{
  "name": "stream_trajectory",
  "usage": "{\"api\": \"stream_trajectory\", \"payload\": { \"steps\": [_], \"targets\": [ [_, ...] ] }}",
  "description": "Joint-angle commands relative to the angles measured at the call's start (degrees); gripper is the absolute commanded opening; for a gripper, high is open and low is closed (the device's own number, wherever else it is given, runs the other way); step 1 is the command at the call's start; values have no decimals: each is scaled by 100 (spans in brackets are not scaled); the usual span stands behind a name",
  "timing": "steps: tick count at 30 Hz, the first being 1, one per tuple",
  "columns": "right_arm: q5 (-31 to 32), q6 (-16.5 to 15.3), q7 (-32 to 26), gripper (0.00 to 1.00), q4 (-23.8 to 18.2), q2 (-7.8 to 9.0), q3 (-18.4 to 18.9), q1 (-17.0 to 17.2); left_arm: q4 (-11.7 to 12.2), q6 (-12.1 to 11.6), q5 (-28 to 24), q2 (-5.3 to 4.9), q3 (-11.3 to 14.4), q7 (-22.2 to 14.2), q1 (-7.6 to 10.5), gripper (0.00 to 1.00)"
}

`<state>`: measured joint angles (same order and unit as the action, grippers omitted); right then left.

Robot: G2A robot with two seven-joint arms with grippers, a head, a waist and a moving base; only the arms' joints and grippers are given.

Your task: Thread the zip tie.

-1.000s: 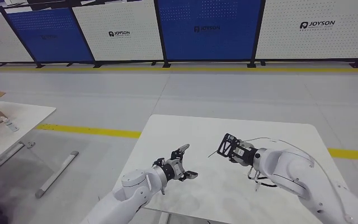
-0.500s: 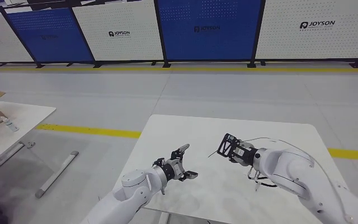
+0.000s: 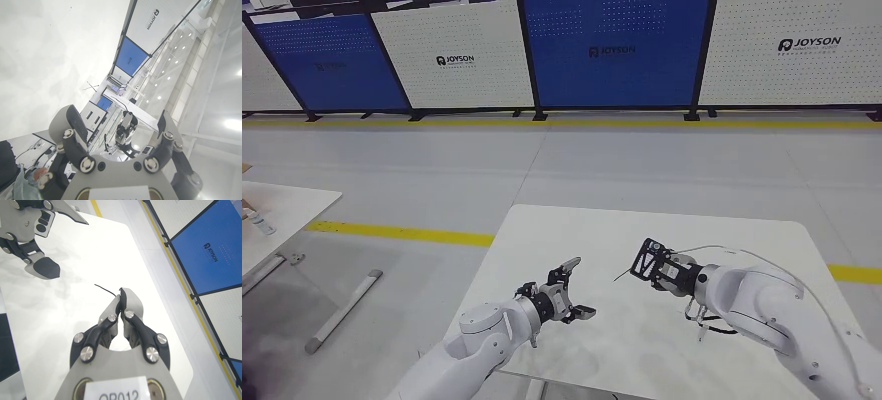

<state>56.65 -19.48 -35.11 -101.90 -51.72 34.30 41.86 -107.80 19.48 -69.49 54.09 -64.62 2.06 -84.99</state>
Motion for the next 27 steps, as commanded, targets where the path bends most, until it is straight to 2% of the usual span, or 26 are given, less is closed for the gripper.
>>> {"api": "stream_trajectory", "payload": {
  "steps": [1,9,13,15,17,18,19,27],
  "targets": [
    [0,0,0,0,0,0,0,0,0,0,0,0,0,0,0,100],
    [38,0,38,0,-2,-1,0,26,10,-18,-38,8,11,-23,-7,100],
    [540,0,329,0,-101,-2,-161,54,-39,0,-356,33,84,63,22,100],
    [776,0,538,0,-147,15,-321,11,-72,0,-725,22,221,222,110,100],
    [918,0,666,0,-152,39,-438,-53,-97,0,-1192,2,419,451,279,100],
    [986,0,790,0,-156,57,-504,-90,-105,0,-1512,-22,590,578,426,100],
    [996,0,827,0,-155,62,-525,-97,-107,0,-1603,-30,639,598,466,100],
    [996,0,827,0,-155,62,-525,-97,-107,0,-1603,-30,639,598,466,100]
  ]
}}
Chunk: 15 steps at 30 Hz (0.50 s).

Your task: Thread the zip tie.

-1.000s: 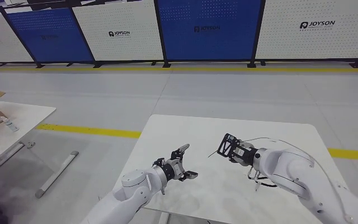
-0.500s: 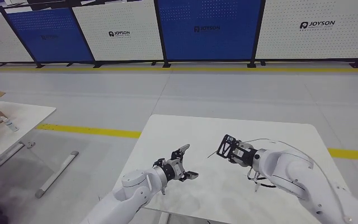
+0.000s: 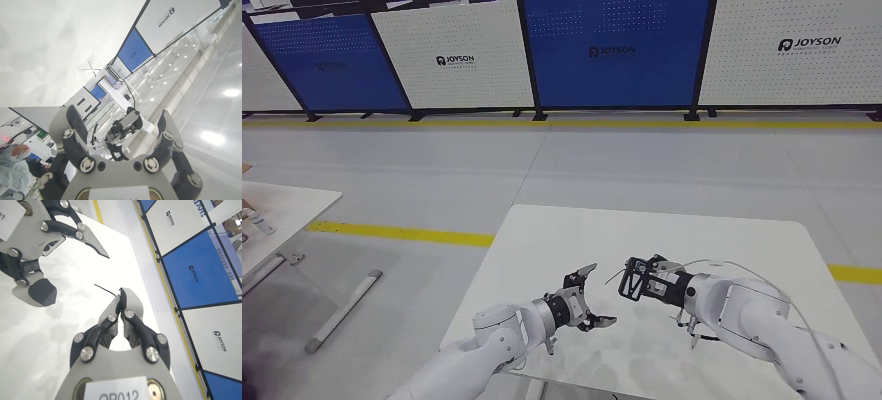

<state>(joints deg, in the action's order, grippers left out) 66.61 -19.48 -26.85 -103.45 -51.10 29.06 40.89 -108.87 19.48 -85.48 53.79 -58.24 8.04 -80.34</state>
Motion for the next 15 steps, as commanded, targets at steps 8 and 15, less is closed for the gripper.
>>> {"api": "stream_trajectory", "payload": {
  "steps": [8,15],
  "targets": [
    [0,0,0,0,0,0,0,0,-31,-379,-373,186,251,645,393,100],
    [0,0,0,0,0,0,0,0,117,-341,-448,323,560,1057,754,100]
  ]
}}
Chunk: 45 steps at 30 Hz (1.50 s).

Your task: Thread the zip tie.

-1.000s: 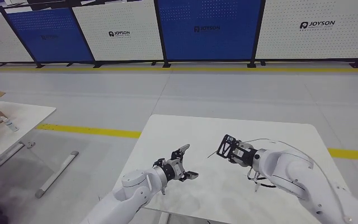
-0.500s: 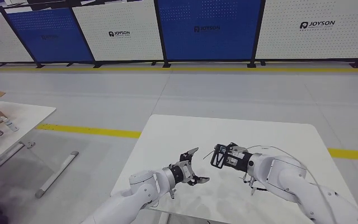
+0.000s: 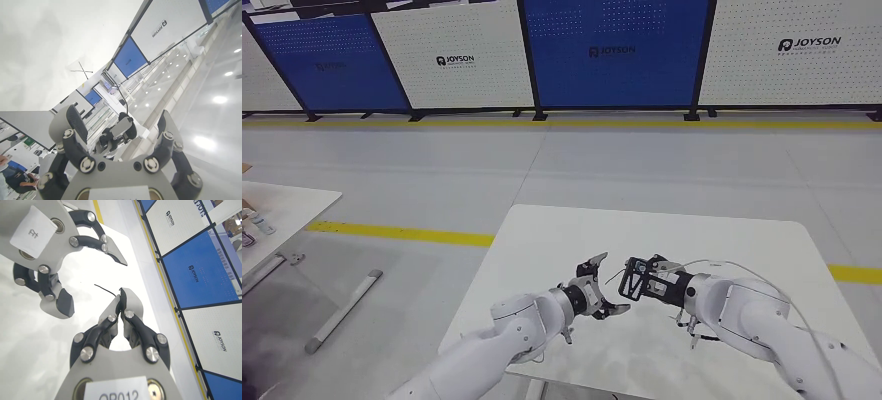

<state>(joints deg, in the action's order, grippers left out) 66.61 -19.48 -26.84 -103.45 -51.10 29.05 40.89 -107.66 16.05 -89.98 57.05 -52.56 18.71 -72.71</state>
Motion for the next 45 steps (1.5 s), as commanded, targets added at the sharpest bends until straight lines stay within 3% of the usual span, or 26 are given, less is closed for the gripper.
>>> {"api": "stream_trajectory", "payload": {
  "steps": [1,5,7,9,16,19,21,28,35,39,45],
  "targets": [
    [0,0,0,0,0,0,0,0,-4,2,3,-3,-8,-10,-9,100],
    [0,0,0,0,0,0,0,0,7,-28,3,3,-4,-41,-22,100],
    [0,0,0,0,0,0,0,0,79,-113,3,53,7,-90,-44,100],
    [0,0,0,0,0,0,0,0,161,-192,3,129,22,-57,-8,100],
    [0,0,0,0,0,0,0,0,337,-70,3,408,-57,-22,47,100],
    [0,0,0,0,0,0,0,0,386,9,3,496,-126,36,48,71],
    [0,0,0,0,0,0,0,0,412,61,3,555,-171,68,38,46],
    [0,0,0,0,0,0,0,0,513,236,3,672,-327,88,-11,29],
    [0,0,0,0,0,0,0,0,489,342,3,748,-423,120,-46,22],
    [0,0,0,0,0,0,0,0,457,343,12,757,-427,139,-58,0],
    [0,0,0,0,0,0,0,0,443,343,77,759,-431,98,-90,0]
  ]
}}
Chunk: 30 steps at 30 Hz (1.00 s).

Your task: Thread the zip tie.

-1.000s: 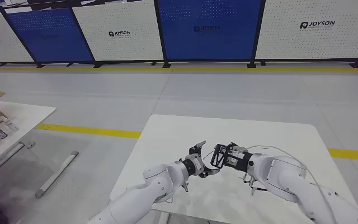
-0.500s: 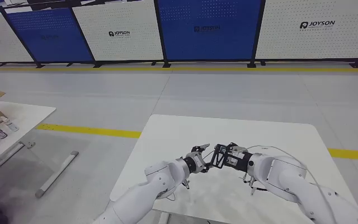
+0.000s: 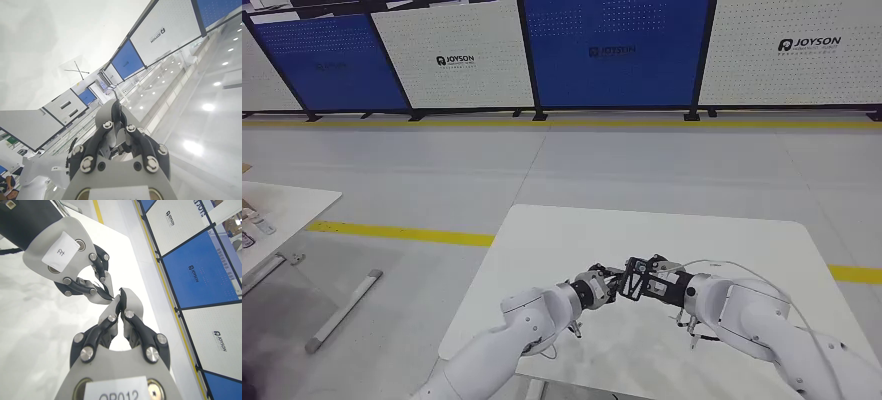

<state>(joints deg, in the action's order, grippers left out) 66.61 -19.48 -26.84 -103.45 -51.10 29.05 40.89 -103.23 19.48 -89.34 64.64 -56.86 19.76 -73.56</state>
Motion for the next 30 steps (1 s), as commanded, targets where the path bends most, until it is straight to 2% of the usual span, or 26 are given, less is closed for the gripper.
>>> {"api": "stream_trajectory", "payload": {
  "steps": [1,7,8,9,10,11,15,21,25,28,30],
  "targets": [
    [0,0,0,0,0,0,0,0,-2,0,31,1,1,-13,-10,0],
    [33,10,68,0,6,-6,37,86,-46,0,108,2,0,-38,-52,0],
    [44,0,82,13,3,-9,61,115,-53,0,125,1,2,-40,-60,0],
    [49,0,98,41,-8,-12,90,150,-59,0,137,2,1,-44,-68,0],
    [44,0,115,84,-20,-12,108,175,-63,0,146,2,1,-48,-74,0],
    [44,0,119,100,-31,-10,126,194,-65,0,158,2,1,-50,-77,0],
    [12,0,178,100,-93,28,295,302,-73,-33,311,-1,-19,-21,-90,0],
    [-346,0,551,100,-176,229,885,762,-128,-209,1203,-11,62,63,-180,0],
    [-1014,0,763,100,-177,412,1363,1197,-187,-303,2162,-32,188,154,-266,0],
    [-1914,0,727,100,-85,530,1611,1417,-238,-462,3027,-47,322,202,-364,0],
    [-2782,0,437,100,-7,584,1615,1467,-266,-625,3579,-54,398,198,-442,0]
  ]
}}
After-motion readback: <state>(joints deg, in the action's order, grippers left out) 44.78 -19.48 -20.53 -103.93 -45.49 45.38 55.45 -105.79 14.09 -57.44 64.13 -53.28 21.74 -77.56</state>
